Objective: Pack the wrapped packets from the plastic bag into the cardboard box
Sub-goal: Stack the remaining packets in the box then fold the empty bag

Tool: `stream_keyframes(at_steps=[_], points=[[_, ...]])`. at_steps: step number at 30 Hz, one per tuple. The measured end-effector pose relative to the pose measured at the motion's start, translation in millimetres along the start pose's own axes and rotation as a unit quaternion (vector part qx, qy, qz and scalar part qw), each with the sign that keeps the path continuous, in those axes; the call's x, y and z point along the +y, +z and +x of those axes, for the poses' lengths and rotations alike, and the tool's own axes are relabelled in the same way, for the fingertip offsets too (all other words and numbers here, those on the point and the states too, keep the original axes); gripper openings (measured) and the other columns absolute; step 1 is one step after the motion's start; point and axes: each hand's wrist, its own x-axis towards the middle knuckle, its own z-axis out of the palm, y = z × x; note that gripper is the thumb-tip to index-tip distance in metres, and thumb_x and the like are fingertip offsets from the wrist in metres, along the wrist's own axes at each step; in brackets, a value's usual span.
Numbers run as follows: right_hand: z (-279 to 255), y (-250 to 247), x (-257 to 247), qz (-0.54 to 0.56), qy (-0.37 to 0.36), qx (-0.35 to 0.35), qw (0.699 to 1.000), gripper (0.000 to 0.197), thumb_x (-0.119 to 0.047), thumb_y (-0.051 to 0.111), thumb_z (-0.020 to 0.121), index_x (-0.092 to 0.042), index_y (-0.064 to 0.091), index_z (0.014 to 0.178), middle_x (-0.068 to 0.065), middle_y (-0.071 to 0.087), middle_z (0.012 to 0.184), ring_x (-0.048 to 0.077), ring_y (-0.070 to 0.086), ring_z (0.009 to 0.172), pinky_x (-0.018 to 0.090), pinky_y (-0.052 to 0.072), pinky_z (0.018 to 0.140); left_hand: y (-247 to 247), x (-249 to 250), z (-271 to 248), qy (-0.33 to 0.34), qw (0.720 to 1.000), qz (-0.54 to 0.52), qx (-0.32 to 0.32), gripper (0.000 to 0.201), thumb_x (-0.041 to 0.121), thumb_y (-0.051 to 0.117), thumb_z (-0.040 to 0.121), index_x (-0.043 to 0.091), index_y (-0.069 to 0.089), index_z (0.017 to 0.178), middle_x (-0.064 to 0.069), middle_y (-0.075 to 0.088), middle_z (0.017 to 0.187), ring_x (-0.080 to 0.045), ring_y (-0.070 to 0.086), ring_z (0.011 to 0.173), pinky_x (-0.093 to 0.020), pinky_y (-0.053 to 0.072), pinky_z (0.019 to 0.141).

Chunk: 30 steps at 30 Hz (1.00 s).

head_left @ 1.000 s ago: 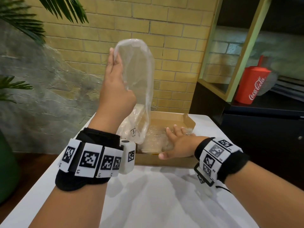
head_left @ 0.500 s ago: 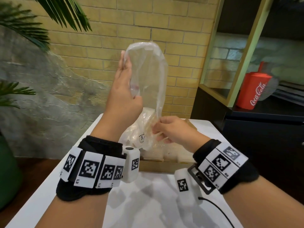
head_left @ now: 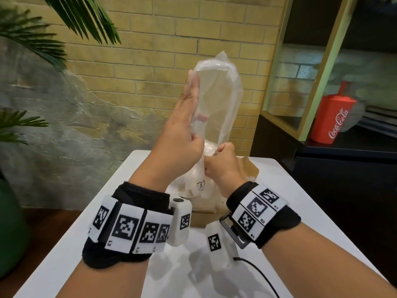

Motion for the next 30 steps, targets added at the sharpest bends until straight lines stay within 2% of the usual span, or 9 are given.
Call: stream_keyframes(at_steps=[5, 8, 12, 15, 18, 22, 25, 27, 30], points=[[-0.9, -0.4, -1.2, 0.029, -0.051, 0.012, 0.998, 0.036, 0.005, 0.06, 0.078, -0.022, 0.034, 0.076, 0.001, 0.043, 0.074, 0.017, 0.048, 0.069, 0.043, 0.055, 0.075, -4.1, 0.5, -0.9, -0.012, 1.0, -0.02, 0.011, 0.097, -0.021, 0.042, 0.077, 0.041, -0.001, 0.138, 0.027, 0.006, 0.146, -0.005, 0.051, 0.117, -0.005, 0.04, 0.057], [-4.1, -5.0, -6.4, 0.022, -0.107, 0.018, 0.994, 0.039, 0.002, 0.065, 0.078, -0.022, 0.035, 0.076, 0.003, 0.046, 0.074, 0.02, 0.05, 0.07, 0.047, 0.053, 0.076, -8.5, -3.4, 0.4, -0.032, 0.999, 0.001, 0.028, 0.098, -0.021, 0.042, 0.076, 0.033, 0.002, 0.146, 0.017, 0.004, 0.156, -0.009, 0.047, 0.123, -0.001, 0.039, 0.056], [-7.7, -17.7, -18.8, 0.039, -0.181, 0.03, 0.982, 0.04, 0.004, 0.066, 0.079, -0.022, 0.035, 0.076, 0.002, 0.048, 0.072, 0.02, 0.051, 0.07, 0.046, 0.052, 0.073, -17.0, -10.1, 1.1, -0.072, 0.993, 0.055, 0.07, 0.092, -0.017, 0.043, 0.079, 0.028, 0.003, 0.149, 0.012, 0.003, 0.158, 0.003, 0.033, 0.128, 0.002, 0.04, 0.065], [-7.7, -33.4, -26.1, 0.06, -0.212, 0.051, 0.974, 0.04, 0.005, 0.064, 0.08, -0.022, 0.035, 0.077, 0.002, 0.048, 0.074, 0.017, 0.053, 0.068, 0.037, 0.051, 0.067, -26.5, -15.1, 1.4, -0.116, 0.985, 0.081, 0.098, 0.095, -0.019, 0.038, 0.078, 0.033, 0.003, 0.149, 0.017, 0.003, 0.158, 0.002, 0.049, 0.104, -0.002, 0.04, 0.049], [-5.4, -50.1, -27.5, 0.091, -0.217, 0.061, 0.97, 0.038, 0.006, 0.063, 0.081, -0.022, 0.036, 0.079, 0.001, 0.048, 0.074, 0.013, 0.054, 0.066, 0.031, 0.05, 0.064, -35.7, -20.2, 1.0, -0.158, 0.974, 0.109, 0.117, 0.1, -0.021, 0.039, 0.076, 0.038, 0.003, 0.148, 0.023, 0.002, 0.156, -0.001, 0.048, 0.104, -0.008, 0.044, 0.046], [-1.6, -67.4, -20.3, 0.14, -0.198, 0.066, 0.968, 0.037, 0.007, 0.06, 0.082, -0.022, 0.036, 0.08, 0.002, 0.051, 0.077, 0.018, 0.056, 0.074, 0.033, 0.052, 0.067, -44.7, -31.9, 0.8, -0.209, 0.957, 0.176, 0.098, 0.098, -0.021, 0.041, 0.075, 0.035, 0.01, 0.149, 0.022, 0.0, 0.156, -0.006, 0.048, 0.107, -0.016, 0.046, 0.066], [0.5, -76.1, -10.8, 0.165, -0.187, 0.077, 0.965, 0.037, 0.008, 0.059, 0.083, -0.022, 0.036, 0.08, 0.0, 0.051, 0.075, 0.015, 0.054, 0.069, 0.025, 0.048, 0.059, -49.3, -45.9, 0.3, -0.223, 0.947, 0.218, 0.078, 0.09, -0.019, 0.042, 0.075, 0.031, 0.023, 0.147, 0.012, 0.014, 0.157, -0.018, 0.05, 0.121, -0.038, 0.047, 0.095], [1.5, -79.9, -5.0, 0.171, -0.181, 0.082, 0.965, 0.037, 0.006, 0.058, 0.083, -0.023, 0.036, 0.08, -0.001, 0.051, 0.075, 0.015, 0.054, 0.073, 0.025, 0.046, 0.06, -49.8, -54.4, -0.8, -0.262, 0.937, 0.226, 0.052, 0.083, -0.016, 0.04, 0.077, 0.031, 0.031, 0.145, 0.001, 0.034, 0.15, -0.022, 0.058, 0.106, -0.038, 0.053, 0.08], [2.3, -82.3, 2.1, 0.181, -0.175, 0.084, 0.964, 0.037, 0.007, 0.057, 0.084, -0.022, 0.035, 0.08, 0.0, 0.05, 0.074, 0.015, 0.052, 0.072, 0.025, 0.044, 0.06, -44.4, -65.8, -4.5, -0.337, 0.904, 0.258, -0.05, 0.076, -0.012, 0.036, 0.081, 0.031, 0.034, 0.144, -0.009, 0.046, 0.142, -0.015, 0.049, 0.06, -0.024, 0.036, 0.046]])
